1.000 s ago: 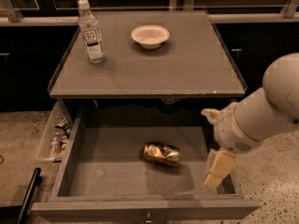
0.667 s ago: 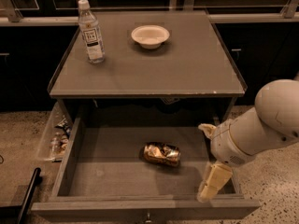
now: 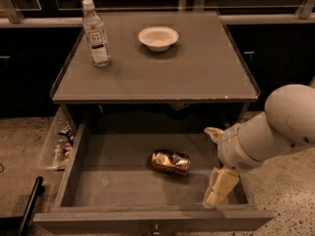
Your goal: Pick orange can from top drawer and place on counter
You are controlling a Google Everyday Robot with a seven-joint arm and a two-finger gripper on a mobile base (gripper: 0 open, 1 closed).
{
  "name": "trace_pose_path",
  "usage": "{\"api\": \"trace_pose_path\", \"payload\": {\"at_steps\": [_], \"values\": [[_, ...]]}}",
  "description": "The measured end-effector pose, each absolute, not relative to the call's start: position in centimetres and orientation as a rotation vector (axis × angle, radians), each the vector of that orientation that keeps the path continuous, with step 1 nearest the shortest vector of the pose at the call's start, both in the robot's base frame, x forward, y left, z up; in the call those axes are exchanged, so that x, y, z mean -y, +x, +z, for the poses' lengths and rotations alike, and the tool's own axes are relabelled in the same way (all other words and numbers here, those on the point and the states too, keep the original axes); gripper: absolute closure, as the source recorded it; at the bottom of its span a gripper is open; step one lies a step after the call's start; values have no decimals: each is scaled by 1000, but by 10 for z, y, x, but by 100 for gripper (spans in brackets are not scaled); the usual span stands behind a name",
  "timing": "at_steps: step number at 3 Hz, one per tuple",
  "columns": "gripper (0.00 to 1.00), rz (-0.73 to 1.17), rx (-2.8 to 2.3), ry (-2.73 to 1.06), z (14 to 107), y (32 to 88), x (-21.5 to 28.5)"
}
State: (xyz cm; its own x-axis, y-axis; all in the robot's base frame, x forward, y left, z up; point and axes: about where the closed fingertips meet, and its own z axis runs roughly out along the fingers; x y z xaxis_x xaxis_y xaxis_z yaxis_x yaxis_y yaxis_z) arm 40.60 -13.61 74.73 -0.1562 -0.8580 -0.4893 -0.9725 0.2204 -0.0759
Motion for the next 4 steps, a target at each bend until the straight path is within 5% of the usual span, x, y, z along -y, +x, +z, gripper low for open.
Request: {"api": "trace_pose_path", "payload": {"at_steps": [4], "values": [[0,462,-1838,-1544,686,476,73]]}}
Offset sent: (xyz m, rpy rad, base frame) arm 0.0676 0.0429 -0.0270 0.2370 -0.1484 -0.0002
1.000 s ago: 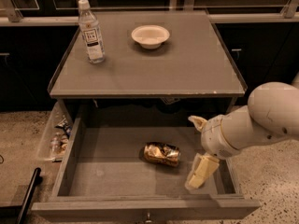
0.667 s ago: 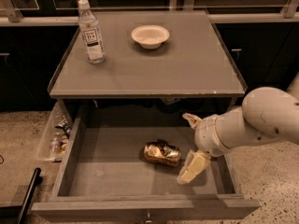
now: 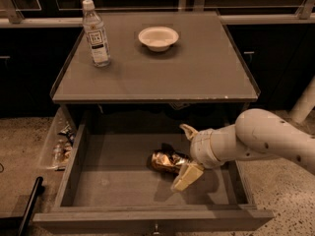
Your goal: Pick orange can from top drawer and place on counter
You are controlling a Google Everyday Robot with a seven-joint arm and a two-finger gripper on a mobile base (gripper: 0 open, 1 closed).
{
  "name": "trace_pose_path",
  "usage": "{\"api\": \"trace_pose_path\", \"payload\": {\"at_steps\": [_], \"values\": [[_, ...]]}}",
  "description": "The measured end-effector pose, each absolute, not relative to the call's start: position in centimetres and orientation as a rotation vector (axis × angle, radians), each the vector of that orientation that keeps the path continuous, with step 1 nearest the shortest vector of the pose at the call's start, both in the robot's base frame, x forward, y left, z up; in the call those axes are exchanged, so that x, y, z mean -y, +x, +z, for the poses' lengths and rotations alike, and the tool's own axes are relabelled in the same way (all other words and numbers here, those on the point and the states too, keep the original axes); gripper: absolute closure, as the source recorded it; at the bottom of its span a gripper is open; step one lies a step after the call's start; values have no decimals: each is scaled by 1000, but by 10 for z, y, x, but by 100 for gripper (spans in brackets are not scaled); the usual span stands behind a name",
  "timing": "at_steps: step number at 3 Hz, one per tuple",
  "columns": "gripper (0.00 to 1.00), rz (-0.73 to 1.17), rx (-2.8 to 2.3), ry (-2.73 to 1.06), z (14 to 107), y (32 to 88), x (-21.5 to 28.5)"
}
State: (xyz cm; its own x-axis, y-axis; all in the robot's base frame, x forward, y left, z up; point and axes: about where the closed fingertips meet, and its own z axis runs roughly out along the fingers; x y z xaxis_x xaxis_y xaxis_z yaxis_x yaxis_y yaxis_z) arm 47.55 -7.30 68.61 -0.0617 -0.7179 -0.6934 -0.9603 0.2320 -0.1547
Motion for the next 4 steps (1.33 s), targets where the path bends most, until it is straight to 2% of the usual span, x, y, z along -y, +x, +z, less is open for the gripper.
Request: {"api": "trace_pose_path", "payload": {"at_steps": [4], "values": [[0,437,-1916,-1522,614,504,65]]}}
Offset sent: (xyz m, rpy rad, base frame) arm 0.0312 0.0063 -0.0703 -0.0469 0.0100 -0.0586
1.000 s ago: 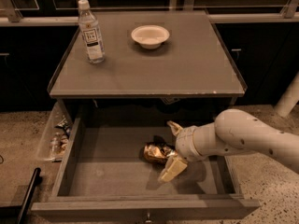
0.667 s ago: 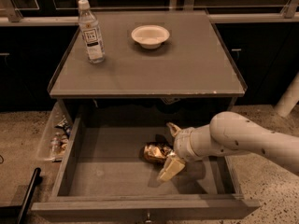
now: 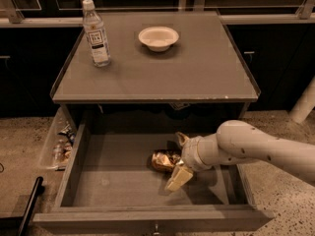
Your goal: Pick orange can from top drawer and place on counter
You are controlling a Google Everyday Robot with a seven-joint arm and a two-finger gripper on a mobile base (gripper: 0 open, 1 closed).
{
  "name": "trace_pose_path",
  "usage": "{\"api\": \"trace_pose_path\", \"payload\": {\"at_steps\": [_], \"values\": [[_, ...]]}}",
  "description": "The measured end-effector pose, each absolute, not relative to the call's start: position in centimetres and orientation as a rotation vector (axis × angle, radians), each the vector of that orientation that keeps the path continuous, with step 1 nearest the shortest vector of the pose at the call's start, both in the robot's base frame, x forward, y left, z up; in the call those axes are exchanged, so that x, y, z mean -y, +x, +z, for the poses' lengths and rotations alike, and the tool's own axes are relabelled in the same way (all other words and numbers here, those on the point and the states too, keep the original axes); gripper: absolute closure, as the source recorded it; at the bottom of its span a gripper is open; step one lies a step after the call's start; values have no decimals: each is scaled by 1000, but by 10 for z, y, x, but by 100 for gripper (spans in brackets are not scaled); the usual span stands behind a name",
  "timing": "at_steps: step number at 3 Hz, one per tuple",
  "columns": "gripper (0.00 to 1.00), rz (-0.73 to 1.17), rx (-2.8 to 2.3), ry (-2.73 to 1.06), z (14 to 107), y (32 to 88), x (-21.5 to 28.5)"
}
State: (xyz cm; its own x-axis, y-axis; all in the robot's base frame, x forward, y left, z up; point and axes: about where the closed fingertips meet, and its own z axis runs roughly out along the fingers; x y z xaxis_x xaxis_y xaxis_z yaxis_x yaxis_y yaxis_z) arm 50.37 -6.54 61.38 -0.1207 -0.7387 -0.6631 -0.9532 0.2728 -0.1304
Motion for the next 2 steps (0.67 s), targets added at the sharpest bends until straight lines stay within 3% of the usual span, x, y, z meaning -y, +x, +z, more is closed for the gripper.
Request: {"api": "trace_pose_path", "payload": {"at_steps": [2], "values": [[42,437,-1916,-1522,614,504,65]]}}
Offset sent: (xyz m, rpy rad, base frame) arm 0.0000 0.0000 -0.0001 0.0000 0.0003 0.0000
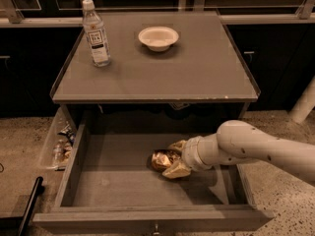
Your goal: Pick orange can from top drawer and place on counter
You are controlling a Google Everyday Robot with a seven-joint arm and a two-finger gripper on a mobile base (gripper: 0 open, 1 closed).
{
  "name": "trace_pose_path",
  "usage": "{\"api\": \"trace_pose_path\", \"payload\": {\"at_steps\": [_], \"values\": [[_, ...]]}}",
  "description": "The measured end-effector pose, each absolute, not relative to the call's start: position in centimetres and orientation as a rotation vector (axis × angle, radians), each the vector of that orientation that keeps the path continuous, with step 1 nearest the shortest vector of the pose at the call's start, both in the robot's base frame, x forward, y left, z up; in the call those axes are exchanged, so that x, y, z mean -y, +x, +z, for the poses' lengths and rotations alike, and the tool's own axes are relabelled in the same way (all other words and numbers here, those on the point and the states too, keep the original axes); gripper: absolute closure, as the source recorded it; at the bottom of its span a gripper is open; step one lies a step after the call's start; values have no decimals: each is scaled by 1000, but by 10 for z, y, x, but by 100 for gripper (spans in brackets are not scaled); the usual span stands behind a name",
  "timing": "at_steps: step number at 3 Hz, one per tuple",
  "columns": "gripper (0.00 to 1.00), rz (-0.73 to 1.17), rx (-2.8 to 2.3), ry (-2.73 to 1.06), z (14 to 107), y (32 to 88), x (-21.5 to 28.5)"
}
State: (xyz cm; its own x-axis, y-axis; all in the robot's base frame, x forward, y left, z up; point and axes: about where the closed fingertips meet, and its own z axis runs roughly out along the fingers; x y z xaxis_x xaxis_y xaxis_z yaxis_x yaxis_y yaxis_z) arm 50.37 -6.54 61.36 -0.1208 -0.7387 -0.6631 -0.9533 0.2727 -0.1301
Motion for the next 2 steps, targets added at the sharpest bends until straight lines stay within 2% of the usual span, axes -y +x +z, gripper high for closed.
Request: {"api": "trace_pose_path", "payload": {"at_steps": [2], "values": [[88,438,-1917,-1522,614,504,65]]}}
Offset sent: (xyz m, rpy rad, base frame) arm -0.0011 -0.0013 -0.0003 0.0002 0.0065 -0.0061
